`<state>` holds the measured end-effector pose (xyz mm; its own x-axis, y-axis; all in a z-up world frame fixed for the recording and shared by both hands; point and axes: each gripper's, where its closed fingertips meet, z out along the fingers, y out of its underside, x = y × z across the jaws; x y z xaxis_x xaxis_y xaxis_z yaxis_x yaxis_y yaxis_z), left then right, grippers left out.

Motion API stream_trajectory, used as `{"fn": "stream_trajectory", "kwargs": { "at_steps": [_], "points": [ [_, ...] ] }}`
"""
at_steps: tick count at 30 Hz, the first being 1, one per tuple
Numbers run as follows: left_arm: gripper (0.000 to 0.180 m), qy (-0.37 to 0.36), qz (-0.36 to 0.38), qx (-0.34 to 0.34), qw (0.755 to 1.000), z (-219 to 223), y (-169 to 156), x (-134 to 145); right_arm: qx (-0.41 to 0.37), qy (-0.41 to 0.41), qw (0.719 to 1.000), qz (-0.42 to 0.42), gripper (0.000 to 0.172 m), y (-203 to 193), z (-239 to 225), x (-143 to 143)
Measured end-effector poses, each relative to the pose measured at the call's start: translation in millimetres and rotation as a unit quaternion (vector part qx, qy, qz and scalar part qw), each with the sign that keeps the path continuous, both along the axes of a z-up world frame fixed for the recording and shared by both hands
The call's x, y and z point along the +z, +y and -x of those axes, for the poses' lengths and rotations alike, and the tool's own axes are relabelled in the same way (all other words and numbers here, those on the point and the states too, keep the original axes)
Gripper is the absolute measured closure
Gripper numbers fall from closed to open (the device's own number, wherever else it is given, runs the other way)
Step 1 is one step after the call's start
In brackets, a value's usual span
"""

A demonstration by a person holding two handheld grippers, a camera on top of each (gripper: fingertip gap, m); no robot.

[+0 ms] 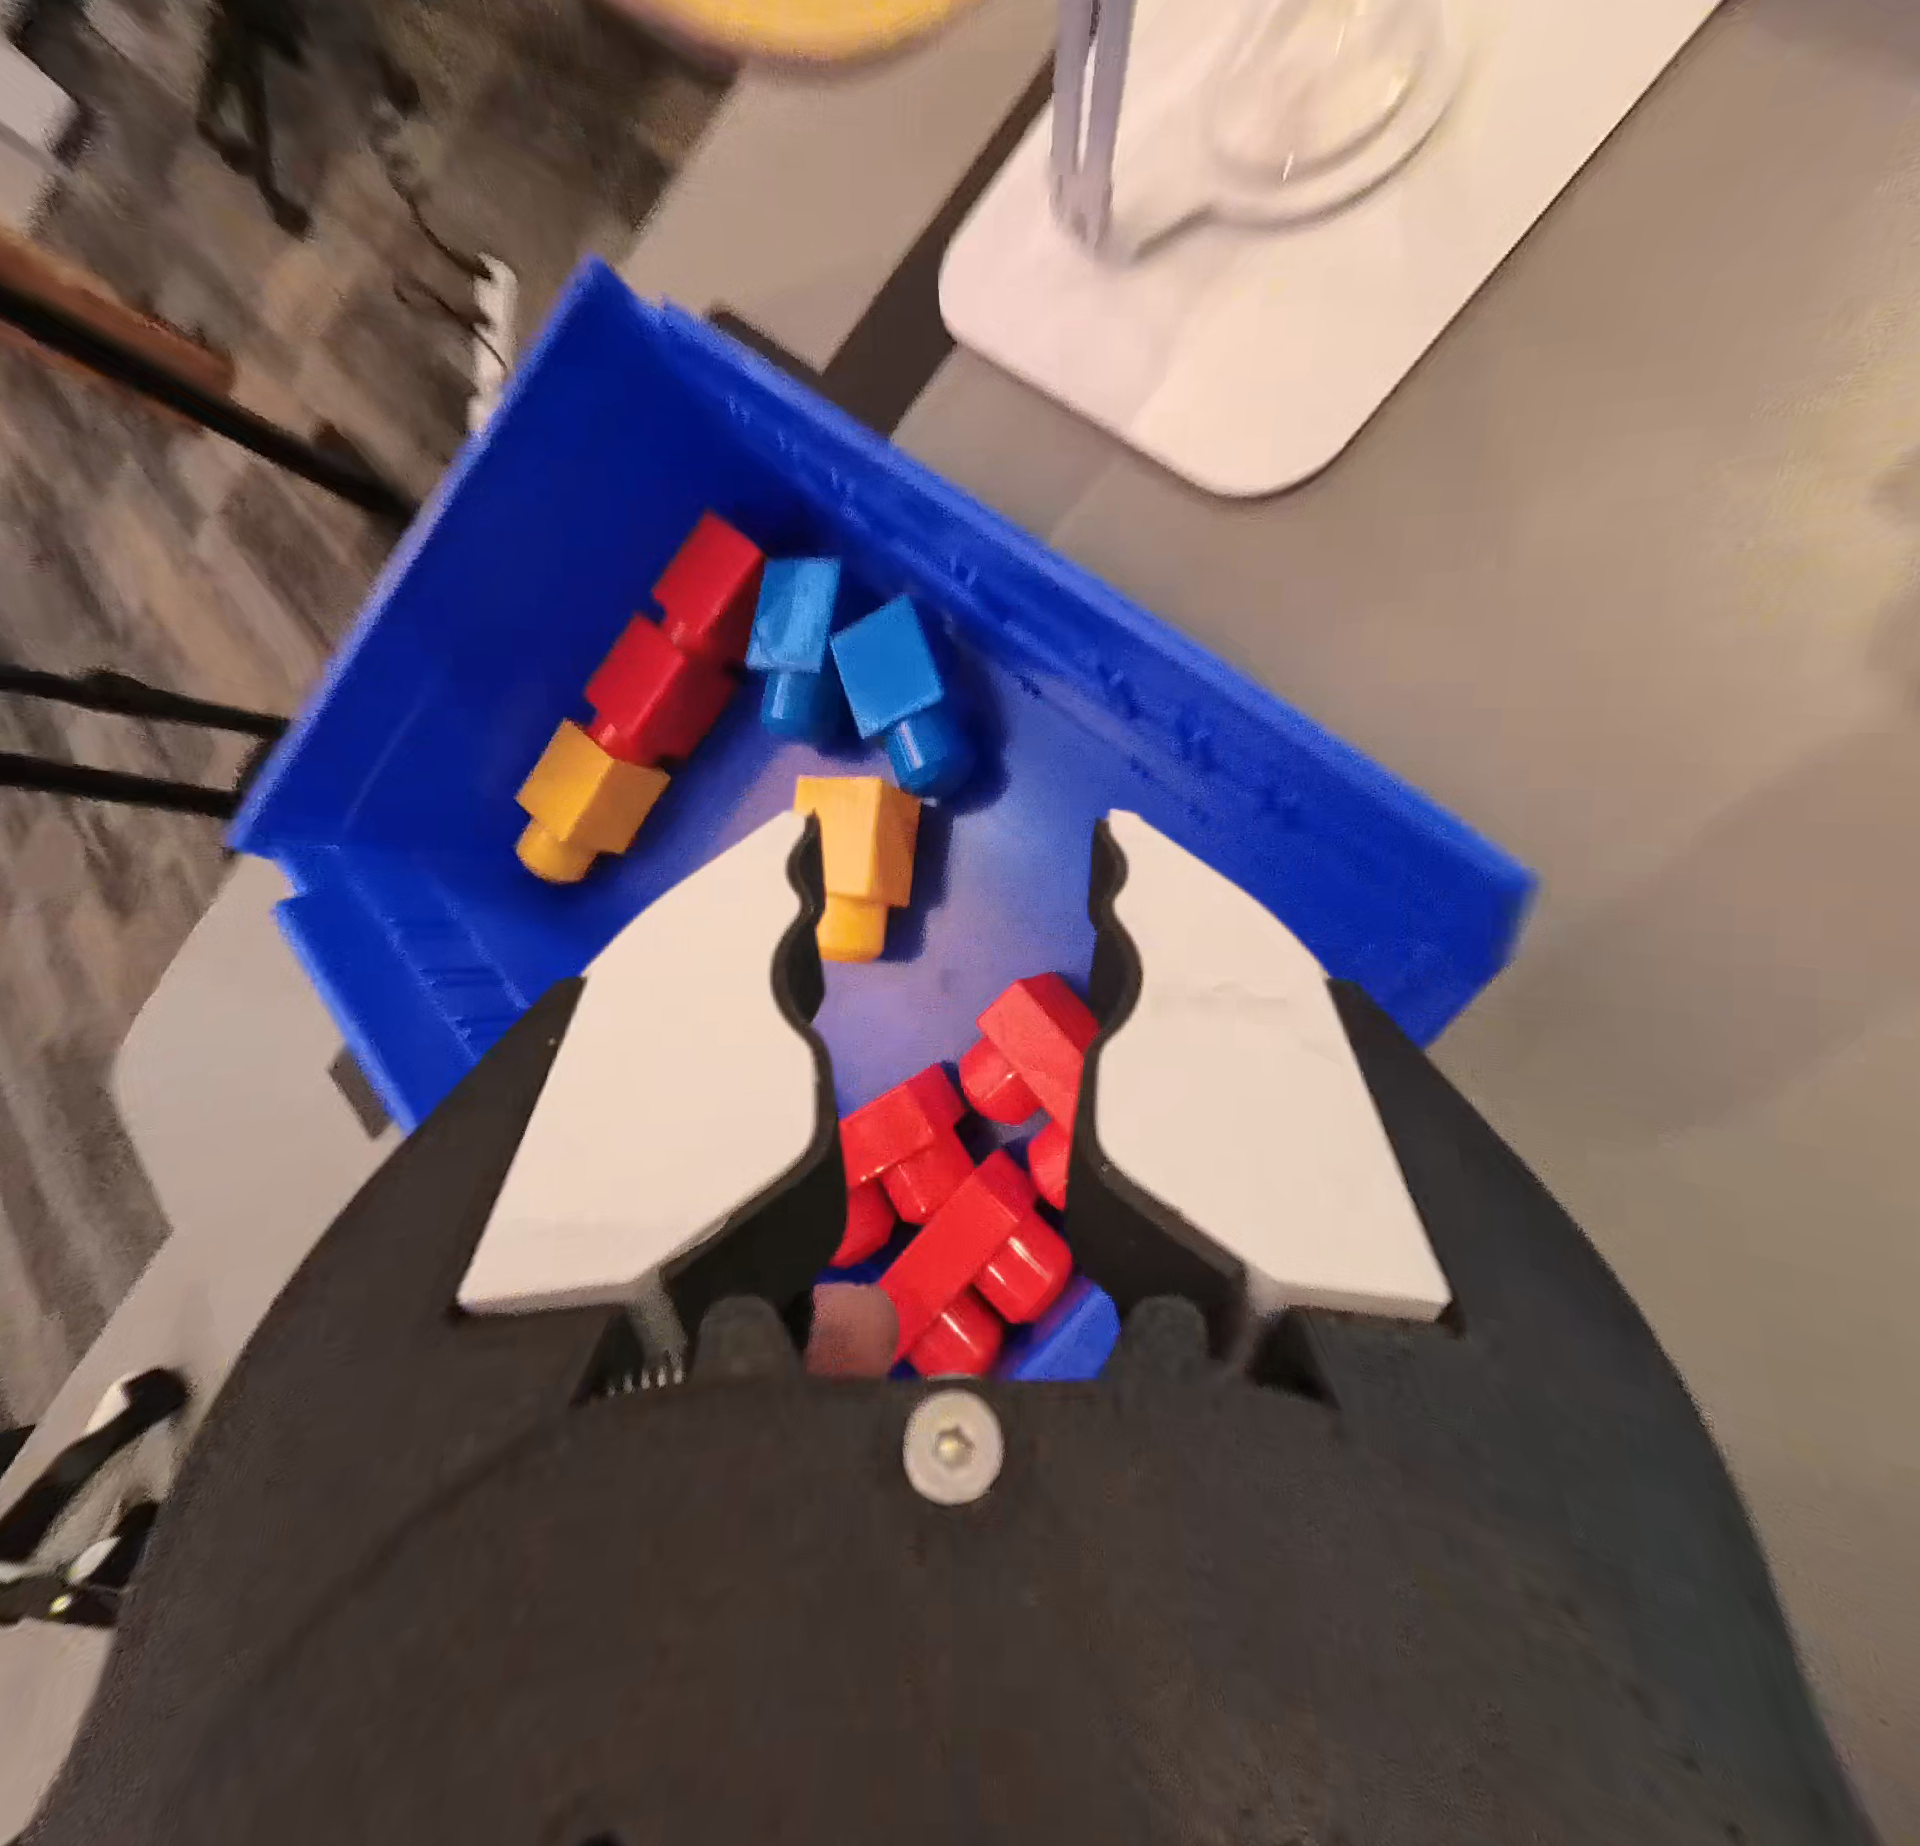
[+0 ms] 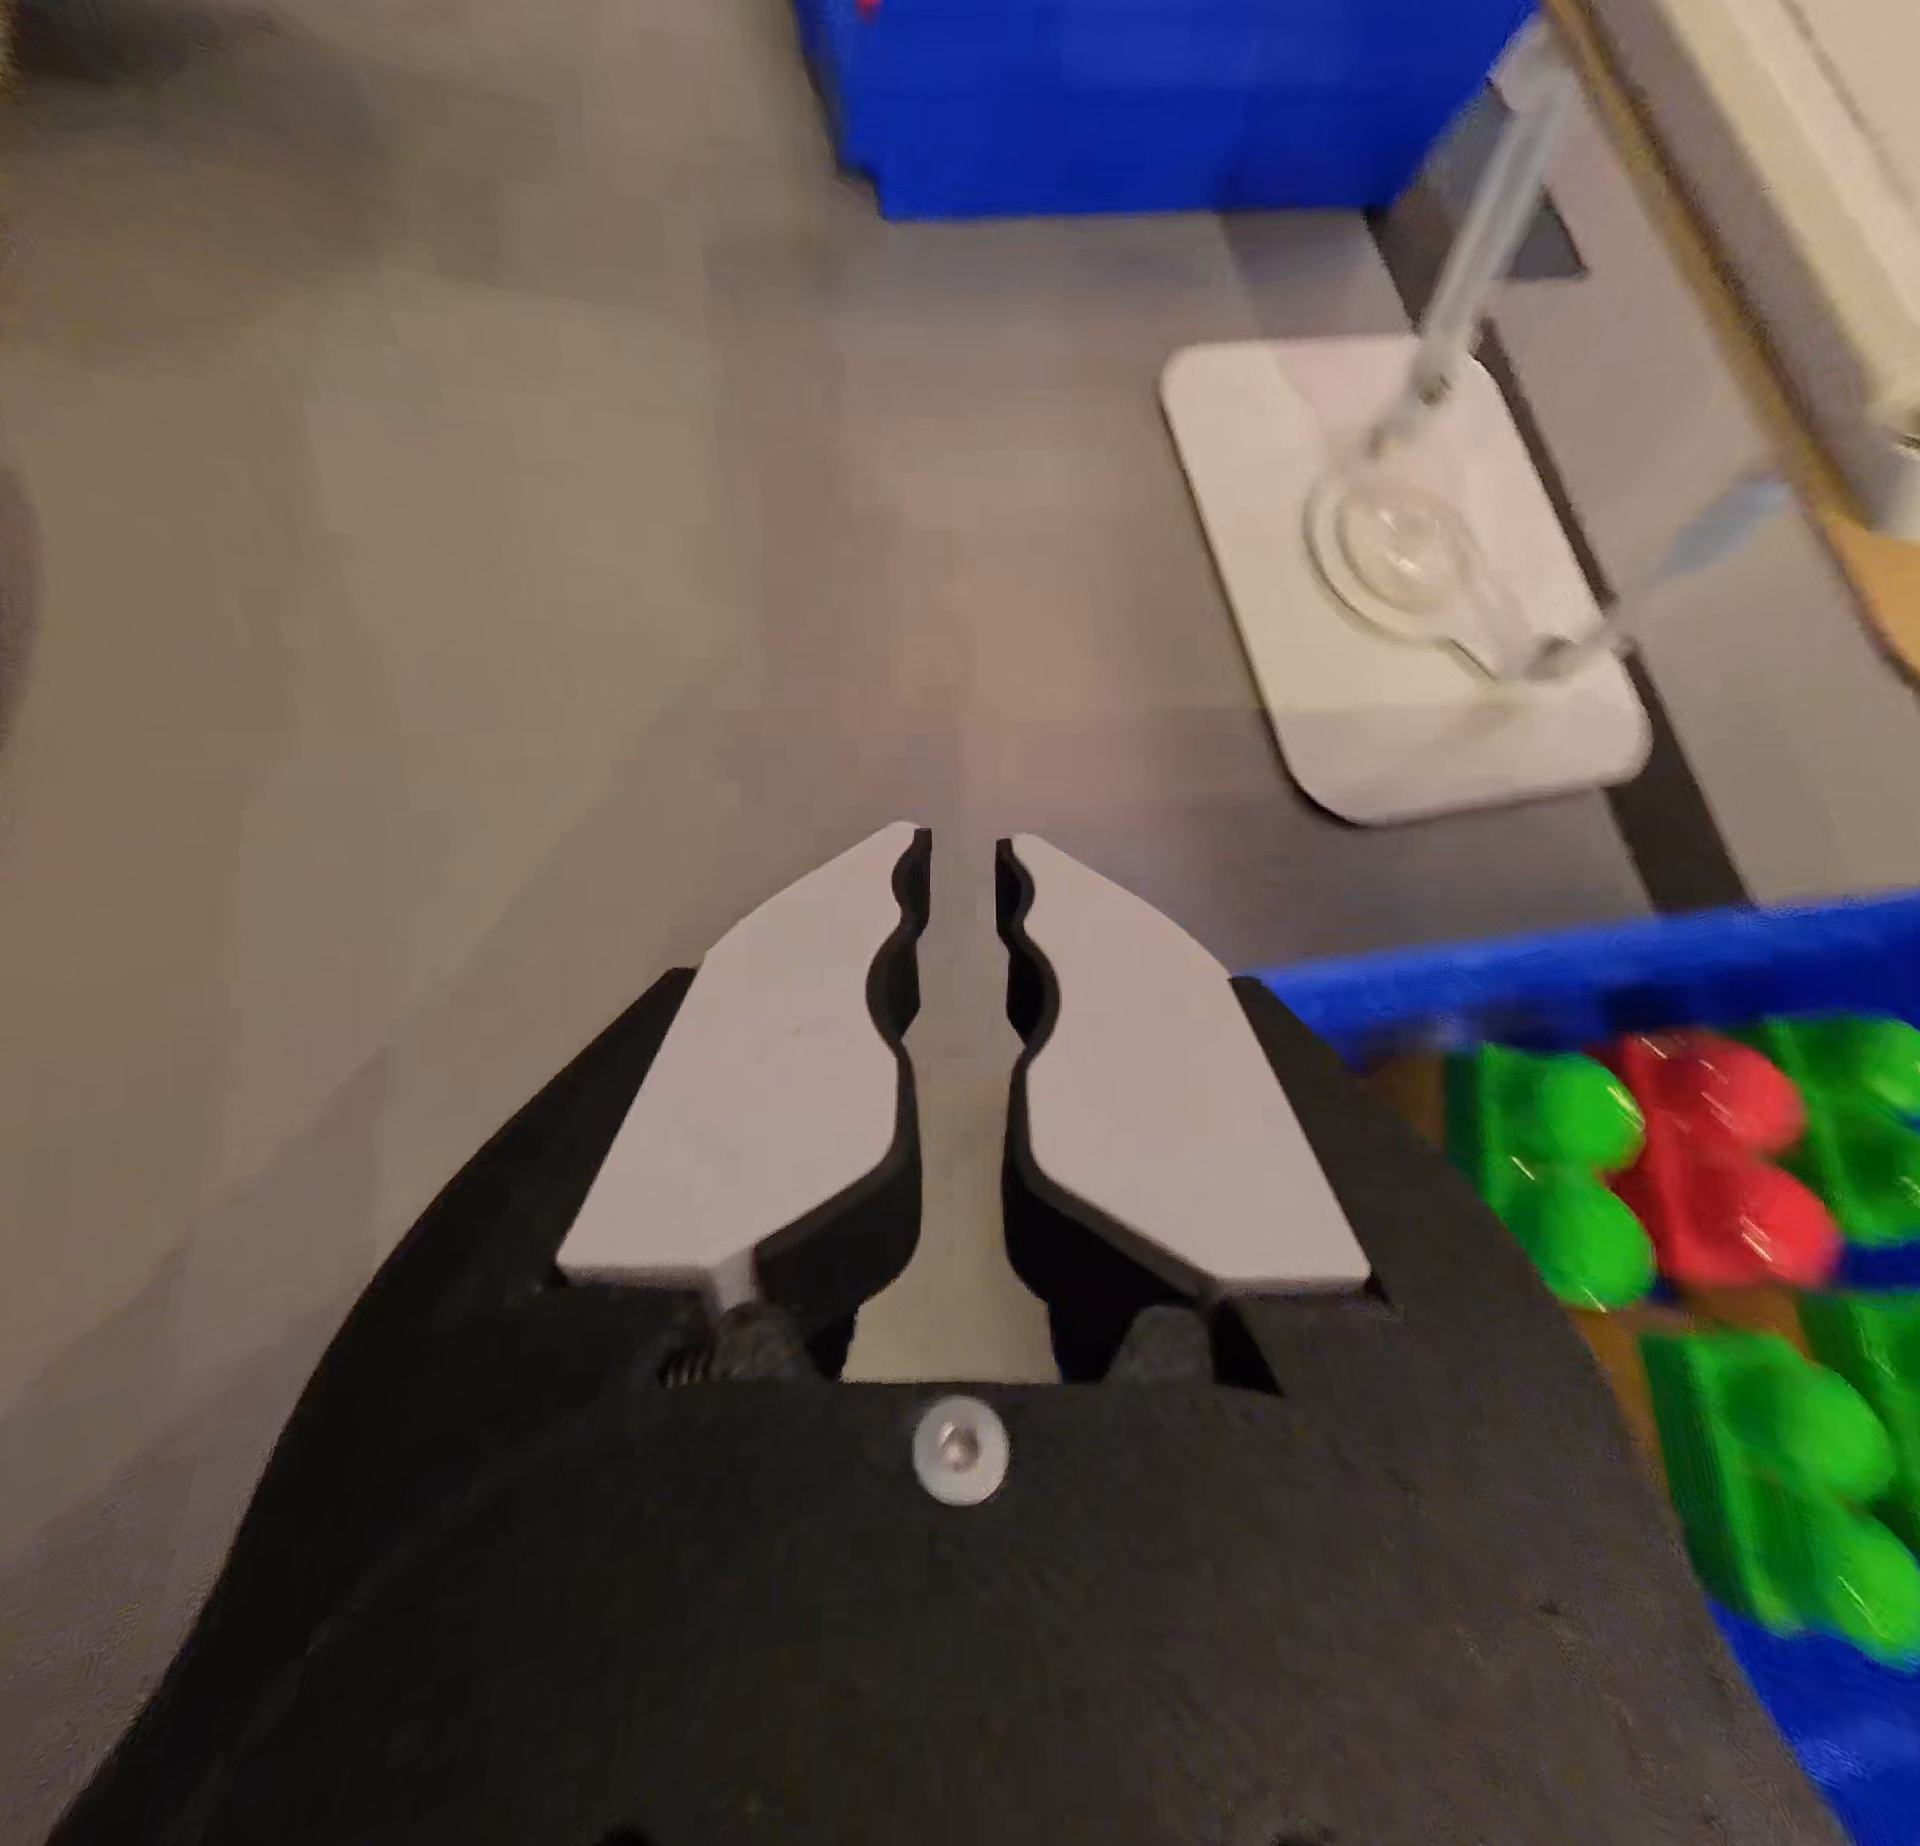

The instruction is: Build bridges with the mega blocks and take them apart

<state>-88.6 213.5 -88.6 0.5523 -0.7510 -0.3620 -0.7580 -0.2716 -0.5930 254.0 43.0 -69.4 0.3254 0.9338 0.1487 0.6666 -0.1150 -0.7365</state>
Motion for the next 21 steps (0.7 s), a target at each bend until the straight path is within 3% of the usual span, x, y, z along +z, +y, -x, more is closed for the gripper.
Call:
{"fn": "stream_trajectory", "kwargs": {
  "at_steps": [5, 9, 13, 14, 17, 21],
  "points": [
    [0.12, 0.07, 0.103, 0.026, 0.992, 23, 38, -62, 0.045, 0.052, 0.997, 0.032, 0.162, -17, 52, -29],
    [0.116, 0.109, 0.151, 0.051, 0.981, 37, 55, -91, 0.077, 0.061, 0.994, 0.058, 0.164, -29, 71, -53],
    [0.13, 0.124, 0.186, 0.048, 0.974, 40, 62, -113, 0.085, 0.078, 0.991, 0.064, 0.167, -29, 76, -58],
    [0.144, 0.109, 0.185, 0.044, 0.976, 36, 63, -112, 0.088, 0.085, 0.99, 0.066, 0.168, -29, 77, -58],
    [0.144, 0.148, 0.16, 0.053, 0.975, 45, 65, -105, 0.089, 0.078, 0.991, 0.061, 0.169, -28, 76, -65],
    [0.144, 0.126, 0.116, 0.049, 0.984, 42, 44, -62, 0.09, 0.086, 0.991, 0.059, 0.17, -28, 75, -66]
  ]
}}
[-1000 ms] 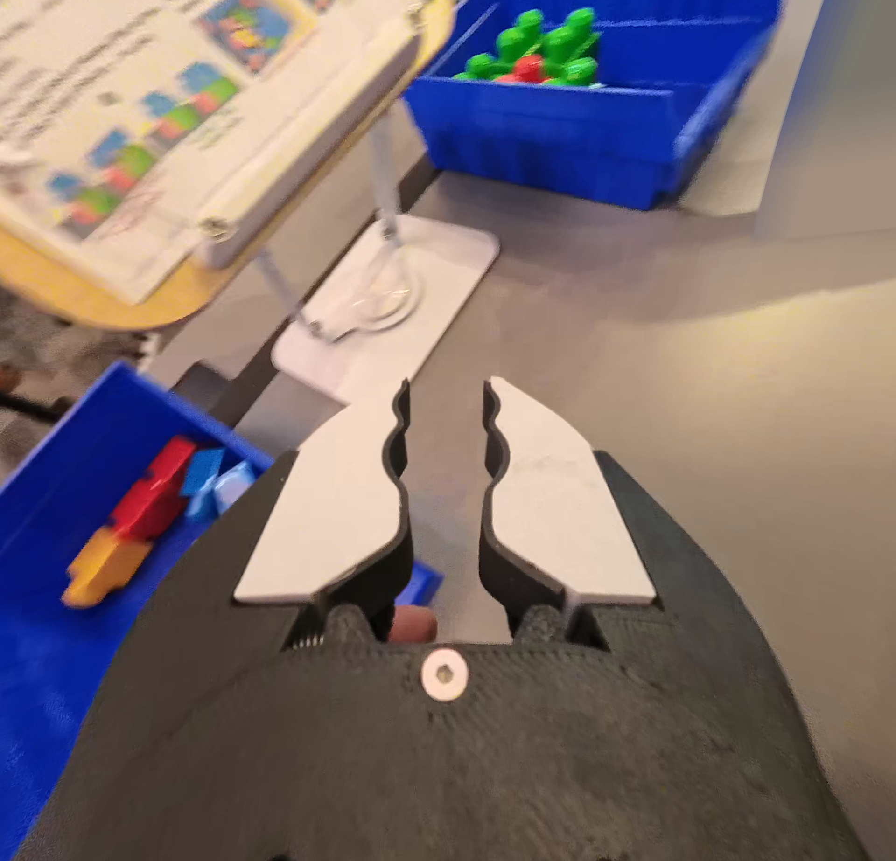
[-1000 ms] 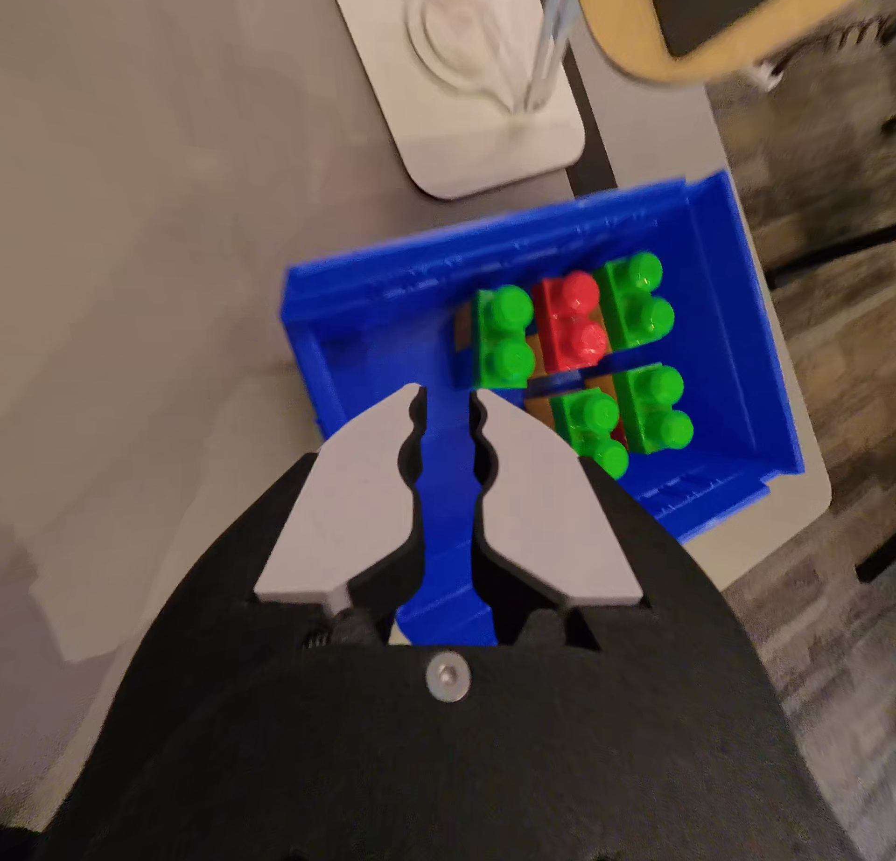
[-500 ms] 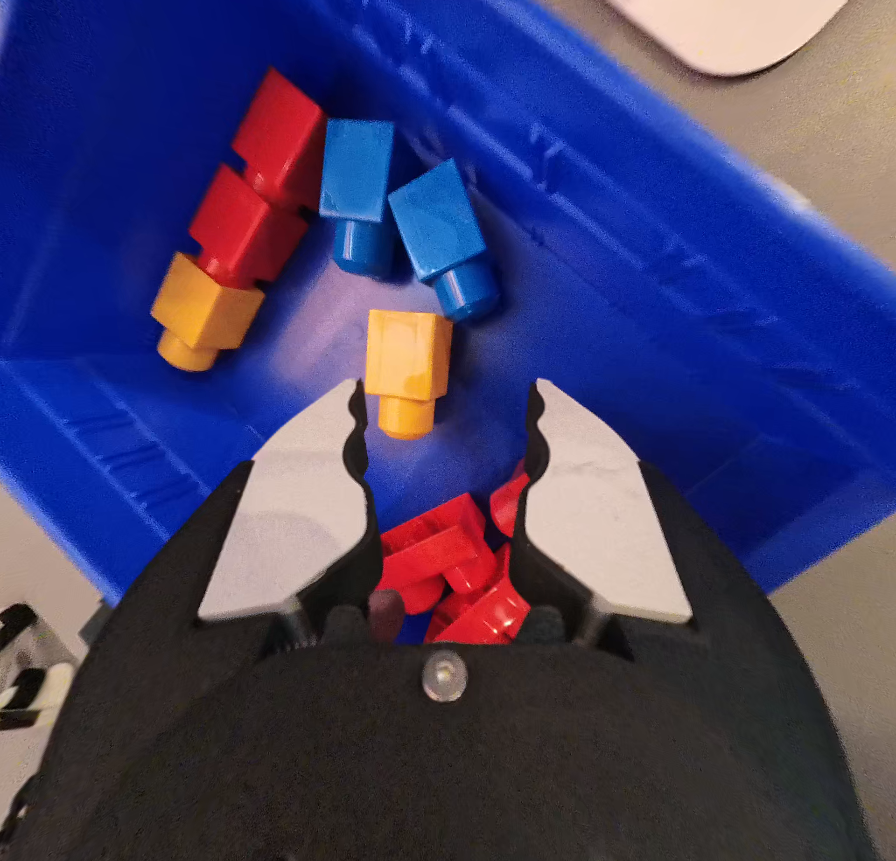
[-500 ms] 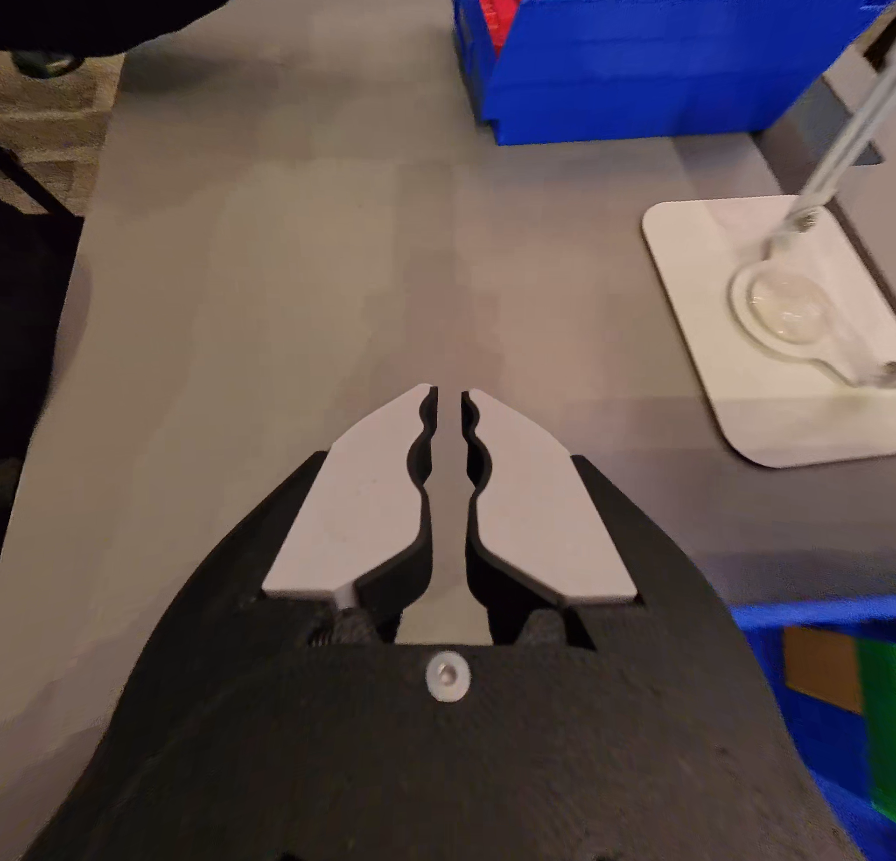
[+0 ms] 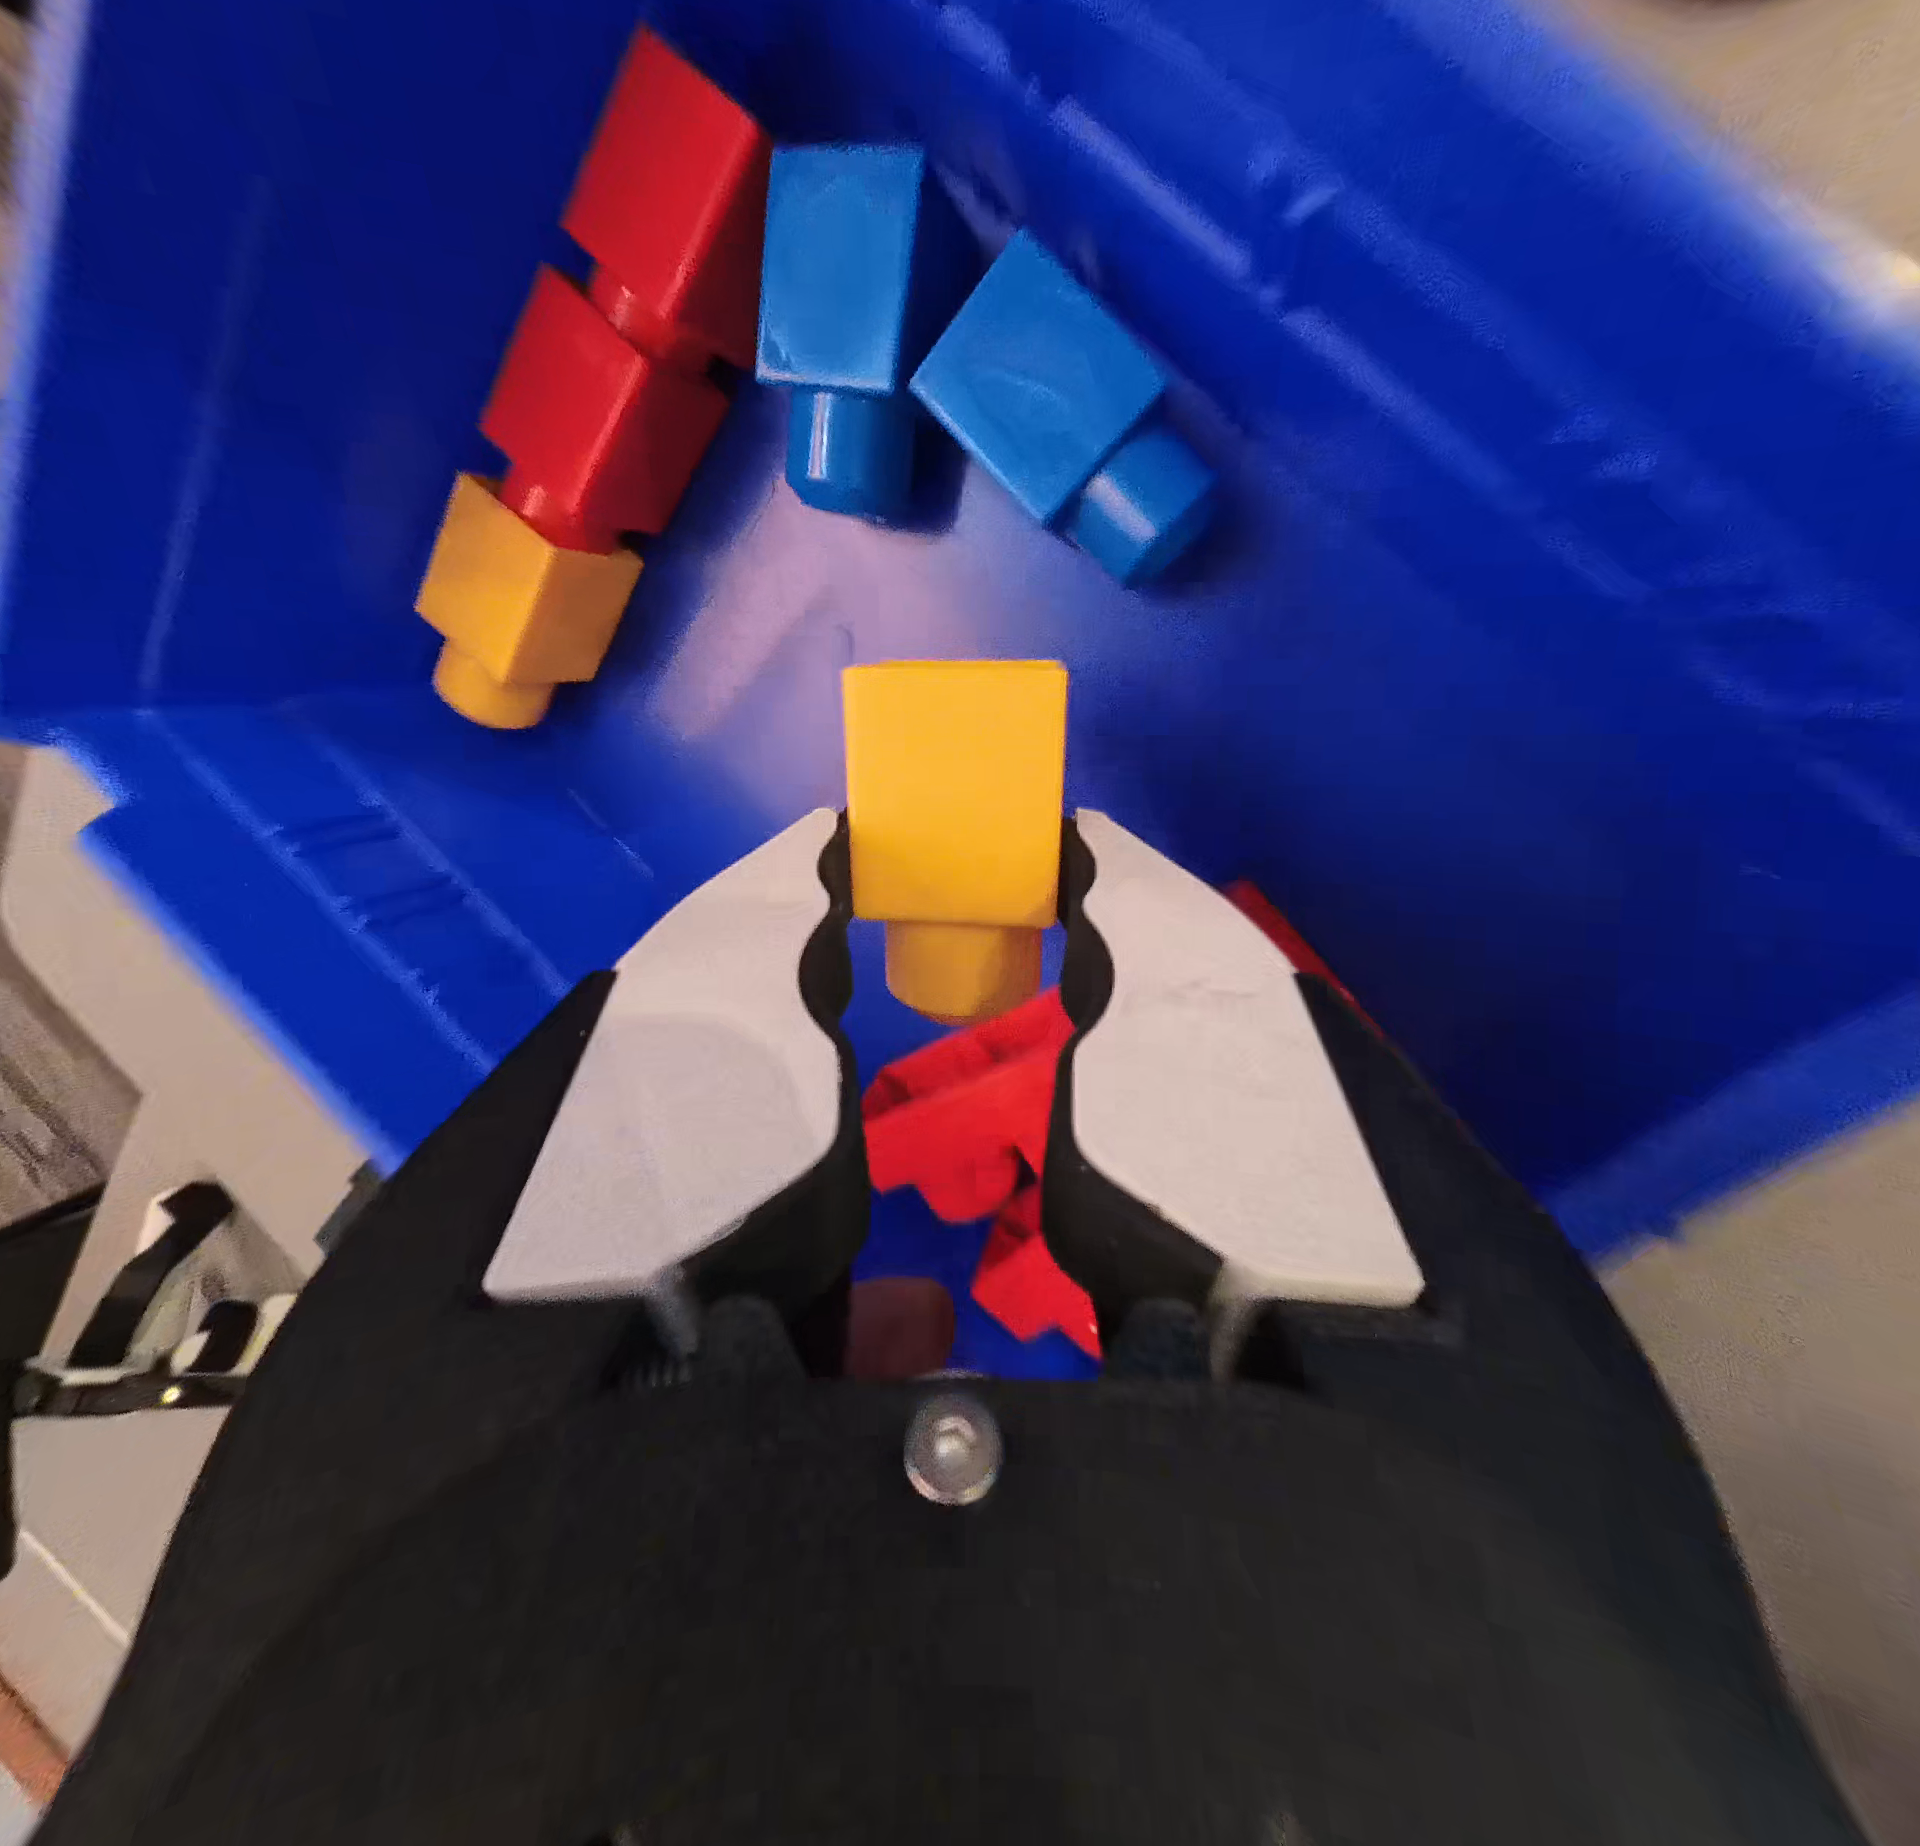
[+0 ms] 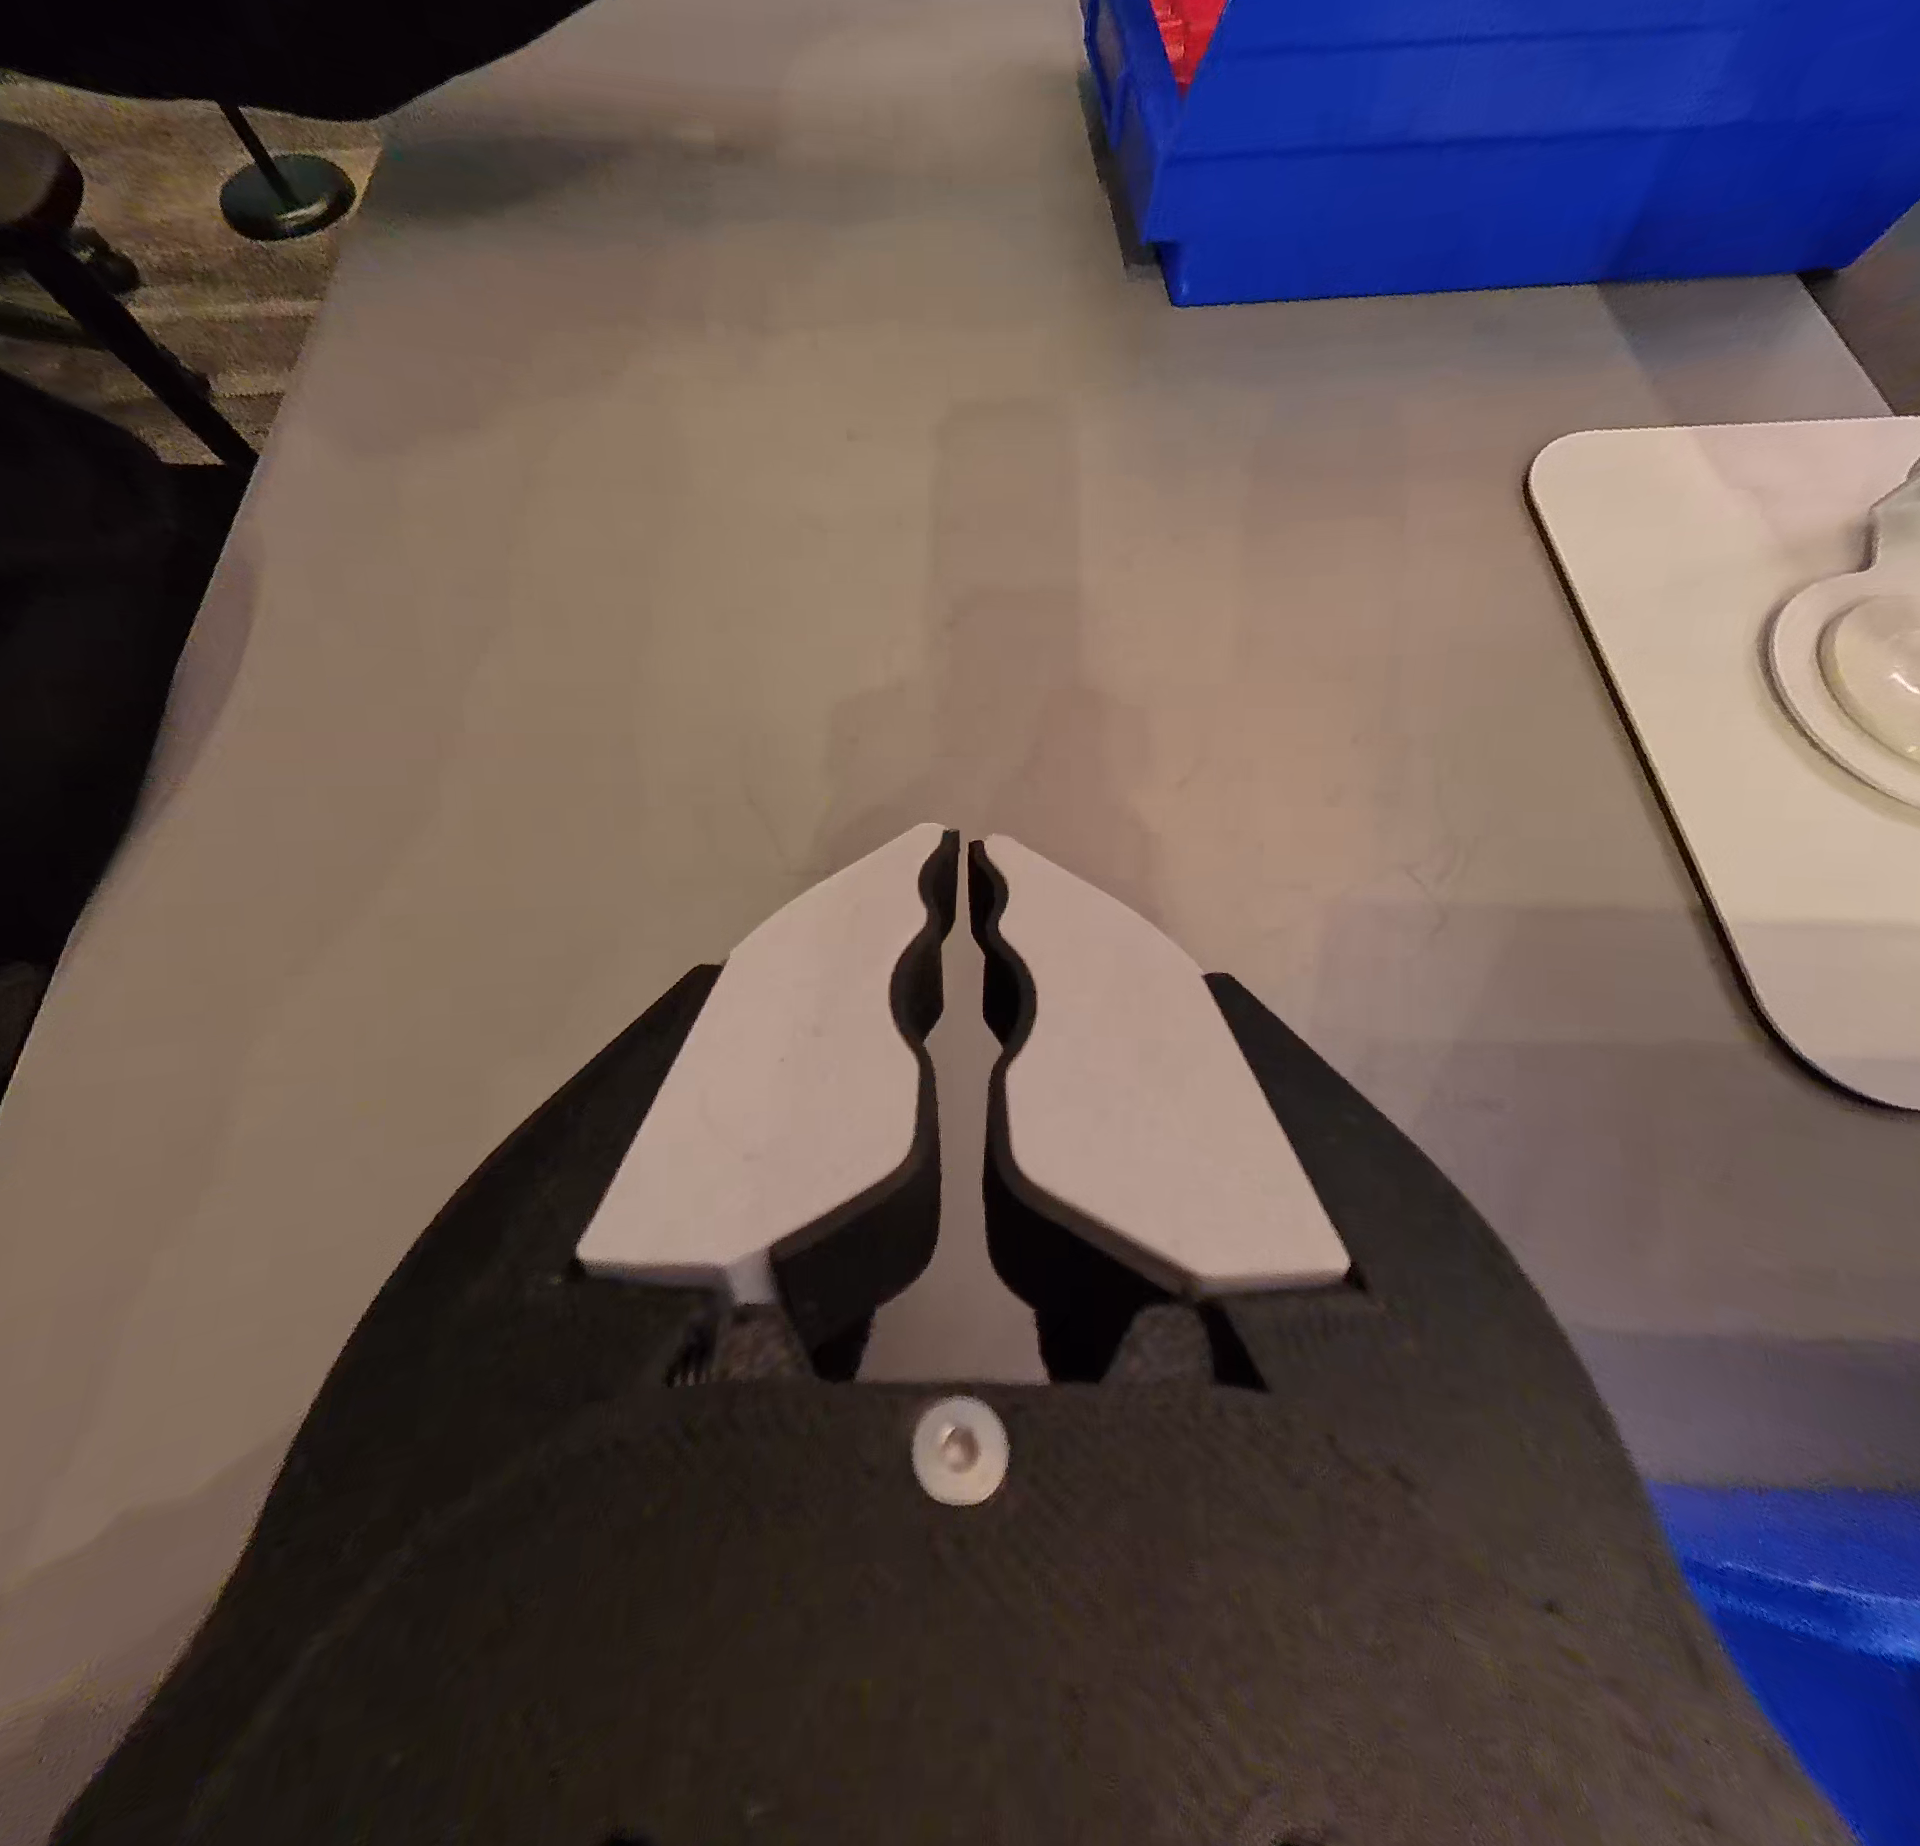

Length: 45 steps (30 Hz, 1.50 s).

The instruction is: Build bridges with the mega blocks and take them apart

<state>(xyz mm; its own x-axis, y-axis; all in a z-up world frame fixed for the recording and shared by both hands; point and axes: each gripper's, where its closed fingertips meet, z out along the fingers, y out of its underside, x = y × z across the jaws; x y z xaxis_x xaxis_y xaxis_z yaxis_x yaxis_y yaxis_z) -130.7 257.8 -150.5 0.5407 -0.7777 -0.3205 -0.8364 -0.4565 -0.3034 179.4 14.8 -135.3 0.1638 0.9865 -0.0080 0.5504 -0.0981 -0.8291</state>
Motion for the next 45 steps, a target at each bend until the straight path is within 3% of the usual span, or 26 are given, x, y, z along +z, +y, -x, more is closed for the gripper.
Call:
{"fn": "stream_trajectory", "kwargs": {
  "at_steps": [4, 6, 9, 13, 16, 19, 22, 27, 31, 34, 36, 39, 45],
  "points": [
    [0.144, -0.076, -0.01, -0.082, 0.994, -42, -70, 56, -0.001, -0.004, 1.0, 0.003, 0.171, 1, -4, -5],
    [0.144, -0.102, -0.004, -0.139, 0.985, -73, -113, 69, 0.002, -0.002, 1.0, 0.009, 0.171, 1, -4, -8],
    [0.144, -0.101, 0.005, -0.207, 0.973, -118, -169, 60, 0.006, -0.008, 1.0, 0.009, 0.171, 0, -3, -13],
    [0.144, -0.085, 0.047, -0.261, 0.961, -159, -217, 11, 0.011, -0.009, 1.0, 0.011, 0.172, -1, -1, -17],
    [0.144, -0.076, 0.08, -0.256, 0.96, -165, -228, -26, 0.011, -0.014, 1.0, 0.012, 0.172, -1, 0, -21],
    [0.144, -0.081, 0.102, -0.25, 0.959, -166, -232, -44, 0.014, -0.018, 1.0, 0.015, 0.172, -2, 1, -25],
    [0.144, -0.083, 0.12, -0.252, 0.957, -165, -237, -52, 0.016, -0.021, 0.999, 0.018, 0.172, -3, 1, -28],
    [0.119, -0.097, 0.118, -0.242, 0.958, -157, -236, -42, 0.017, -0.021, 0.999, 0.022, 0.172, -2, 0, -30],
    [0.13, -0.123, 0.054, -0.215, 0.967, -131, -206, 15, 0.014, -0.016, 1.0, 0.021, 0.172, -1, -2, -28],
    [0.139, -0.122, -0.043, -0.164, 0.978, -96, -149, 62, 0.012, -0.011, 1.0, 0.023, 0.172, 0, -3, -27],
    [0.135, -0.122, -0.068, -0.133, 0.981, -77, -110, 75, 0.013, -0.011, 1.0, 0.024, 0.172, 0, -3, -28],
    [0.133, -0.112, -0.075, -0.097, 0.986, -60, -52, 66, 0.014, -0.014, 0.999, 0.026, 0.172, 0, -2, -31],
    [0.127, -0.03, -0.034, -0.071, 0.996, -40, 29, 7, 0.015, -0.019, 0.999, 0.031, 0.172, 1, -4, -37]
  ]
}}
